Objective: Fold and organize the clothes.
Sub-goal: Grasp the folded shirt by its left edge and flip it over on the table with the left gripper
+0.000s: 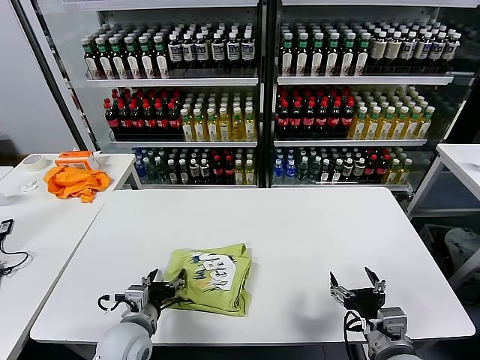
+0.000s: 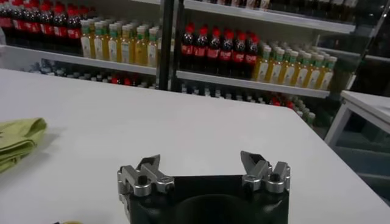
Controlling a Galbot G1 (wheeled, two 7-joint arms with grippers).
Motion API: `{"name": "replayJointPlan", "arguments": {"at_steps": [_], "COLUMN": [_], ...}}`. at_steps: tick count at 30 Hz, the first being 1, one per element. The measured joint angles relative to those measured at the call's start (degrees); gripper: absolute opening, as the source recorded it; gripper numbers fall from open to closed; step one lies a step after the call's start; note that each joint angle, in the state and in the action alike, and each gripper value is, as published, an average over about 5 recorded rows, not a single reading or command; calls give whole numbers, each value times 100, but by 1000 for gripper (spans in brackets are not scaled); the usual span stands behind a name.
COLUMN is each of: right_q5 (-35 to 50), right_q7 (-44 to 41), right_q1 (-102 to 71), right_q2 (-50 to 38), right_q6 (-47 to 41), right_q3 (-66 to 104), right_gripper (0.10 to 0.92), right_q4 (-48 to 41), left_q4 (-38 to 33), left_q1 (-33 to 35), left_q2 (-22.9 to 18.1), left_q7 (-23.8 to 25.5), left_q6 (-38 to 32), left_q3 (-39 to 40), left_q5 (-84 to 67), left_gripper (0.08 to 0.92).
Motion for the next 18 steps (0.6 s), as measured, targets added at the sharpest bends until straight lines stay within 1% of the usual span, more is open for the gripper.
{"name": "replayJointPlan", "arguments": {"at_steps": [10,14,18], "right_q5": [-11,-11,-6], "right_q7": [17,27,30], "right_q1": [31,66,99], "right_q2": [-23,-39,-74], "right_q6": [9,11,11], "right_q3": [-30,-44,-35], "right_gripper": [823,823,823], "right_q4": [7,-18,-44], "left_q4": [103,67,-90], "left_q1": [63,114,205], "left_q2": [-8,-10,64], "left_q7": [330,367,388], "left_q6": [-104,-160,-167], "left_q3": [-118,-170,-282], "left_q5": [-243,-275,-251], "left_gripper": [343,222,122]}}
